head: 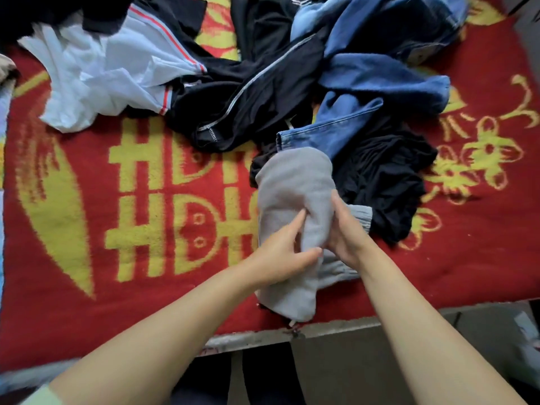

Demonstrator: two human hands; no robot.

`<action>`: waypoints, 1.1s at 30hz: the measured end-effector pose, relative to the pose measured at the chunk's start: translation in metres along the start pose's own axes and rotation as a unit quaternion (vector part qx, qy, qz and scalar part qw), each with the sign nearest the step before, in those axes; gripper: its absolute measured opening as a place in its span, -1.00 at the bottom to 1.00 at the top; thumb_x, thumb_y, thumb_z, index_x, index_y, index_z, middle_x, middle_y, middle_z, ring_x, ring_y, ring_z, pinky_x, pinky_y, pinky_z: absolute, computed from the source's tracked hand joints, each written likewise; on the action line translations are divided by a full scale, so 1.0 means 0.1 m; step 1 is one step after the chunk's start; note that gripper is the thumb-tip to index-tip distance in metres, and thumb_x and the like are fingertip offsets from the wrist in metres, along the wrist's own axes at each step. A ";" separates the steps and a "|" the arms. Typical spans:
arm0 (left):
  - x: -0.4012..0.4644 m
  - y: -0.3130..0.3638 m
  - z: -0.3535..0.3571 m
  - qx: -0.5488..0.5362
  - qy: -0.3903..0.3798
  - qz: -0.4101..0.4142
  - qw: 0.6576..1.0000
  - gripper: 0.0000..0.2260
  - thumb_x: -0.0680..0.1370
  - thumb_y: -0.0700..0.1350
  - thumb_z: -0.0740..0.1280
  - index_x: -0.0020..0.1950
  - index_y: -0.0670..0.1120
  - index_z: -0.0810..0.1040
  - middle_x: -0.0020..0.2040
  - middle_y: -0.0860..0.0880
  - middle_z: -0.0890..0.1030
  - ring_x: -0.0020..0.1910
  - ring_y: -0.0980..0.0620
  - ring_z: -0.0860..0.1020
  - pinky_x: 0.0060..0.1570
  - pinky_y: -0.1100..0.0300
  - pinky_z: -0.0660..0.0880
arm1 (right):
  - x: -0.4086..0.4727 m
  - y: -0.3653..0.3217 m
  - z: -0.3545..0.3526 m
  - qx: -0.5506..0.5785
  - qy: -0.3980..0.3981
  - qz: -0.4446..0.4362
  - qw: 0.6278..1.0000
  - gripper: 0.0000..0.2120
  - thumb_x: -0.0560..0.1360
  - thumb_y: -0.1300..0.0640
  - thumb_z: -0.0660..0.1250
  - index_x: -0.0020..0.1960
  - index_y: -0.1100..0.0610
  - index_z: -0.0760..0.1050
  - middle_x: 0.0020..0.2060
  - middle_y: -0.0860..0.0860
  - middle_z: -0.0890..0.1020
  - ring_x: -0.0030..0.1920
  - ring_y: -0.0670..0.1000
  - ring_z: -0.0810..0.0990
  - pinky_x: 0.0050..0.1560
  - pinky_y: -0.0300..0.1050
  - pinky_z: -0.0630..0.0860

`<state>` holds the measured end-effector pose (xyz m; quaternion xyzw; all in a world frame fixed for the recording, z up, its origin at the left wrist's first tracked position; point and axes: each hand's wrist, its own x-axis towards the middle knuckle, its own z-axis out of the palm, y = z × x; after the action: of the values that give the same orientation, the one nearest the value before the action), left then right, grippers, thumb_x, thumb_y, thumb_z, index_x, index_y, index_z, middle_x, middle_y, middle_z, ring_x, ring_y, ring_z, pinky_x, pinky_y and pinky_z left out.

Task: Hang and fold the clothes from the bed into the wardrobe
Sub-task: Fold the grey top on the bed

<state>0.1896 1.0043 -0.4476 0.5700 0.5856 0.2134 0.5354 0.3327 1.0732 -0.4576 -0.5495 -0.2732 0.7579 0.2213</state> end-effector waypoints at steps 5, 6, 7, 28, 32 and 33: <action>0.37 0.13 0.77 0.175 -0.150 0.035 0.972 -0.40 0.59 0.10 0.18 0.55 -0.12 0.10 0.45 -0.11 0.29 0.46 -0.10 0.20 0.42 0.03 0.17 | -0.13 0.05 -0.74 -0.240 0.195 -0.096 0.946 -0.22 0.47 -0.04 0.39 0.54 0.02 0.04 0.41 0.04 0.35 0.39 0.02 0.36 0.41 0.01 0.28; 0.40 0.08 0.83 0.245 -0.112 0.070 0.961 -0.45 0.60 0.08 0.15 0.53 -0.13 0.16 0.51 -0.09 0.23 0.50 -0.04 0.13 0.47 0.01 0.08 | -0.13 0.10 -0.83 -0.324 0.246 -0.121 0.906 -0.25 0.52 0.02 0.33 0.56 0.03 -0.03 0.44 0.07 0.29 0.42 0.07 0.29 0.40 0.00 0.26; 0.43 0.01 0.87 0.318 -0.030 0.112 0.941 -0.50 0.59 0.06 0.13 0.49 -0.13 0.27 0.50 -0.08 0.25 0.50 -0.01 0.15 0.47 -0.05 0.06 | -0.11 0.18 -0.91 -0.413 0.285 -0.165 0.849 -0.30 0.56 0.03 0.26 0.56 0.05 -0.05 0.47 0.11 0.23 0.46 0.12 0.22 0.41 0.03 0.21; 1.59 -0.61 0.12 0.483 0.008 0.001 0.875 -0.14 0.39 0.47 0.12 0.54 0.05 -0.02 0.35 -0.11 0.35 0.33 -0.11 0.31 0.18 -0.04 0.27 | 0.34 0.84 -0.96 -0.629 0.231 -0.096 0.736 -0.42 0.59 -0.20 -0.08 0.53 -0.16 -0.25 0.53 -0.06 -0.28 0.53 0.10 -0.25 0.40 0.37 -0.19; 1.51 -0.55 -0.02 0.502 -0.003 0.022 0.865 -0.36 0.37 0.44 0.22 0.14 -0.05 0.30 0.01 -0.06 0.58 0.00 -0.10 0.54 -0.03 0.01 0.33 | -0.13 0.95 -0.90 -0.402 0.421 0.010 0.813 -0.37 0.58 -0.16 0.09 0.55 -0.03 -0.06 0.55 0.02 -0.06 0.53 0.11 -0.02 0.47 0.28 -0.05; 1.43 -0.57 -0.02 0.489 -0.006 0.003 0.872 -0.39 0.38 0.43 0.24 0.07 -0.07 0.29 -0.03 -0.07 0.60 -0.03 -0.11 0.56 -0.05 0.02 0.33 | -0.22 1.00 -0.87 -0.315 0.449 0.032 0.836 -0.36 0.57 -0.14 0.14 0.55 0.01 -0.02 0.54 0.06 0.00 0.51 0.16 0.07 0.45 0.23 0.06</action>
<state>0.1942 1.1188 -0.5511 0.7623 0.6100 -0.1016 0.1913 0.4192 0.9993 -0.5290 -0.8777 -0.3502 0.3080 0.1106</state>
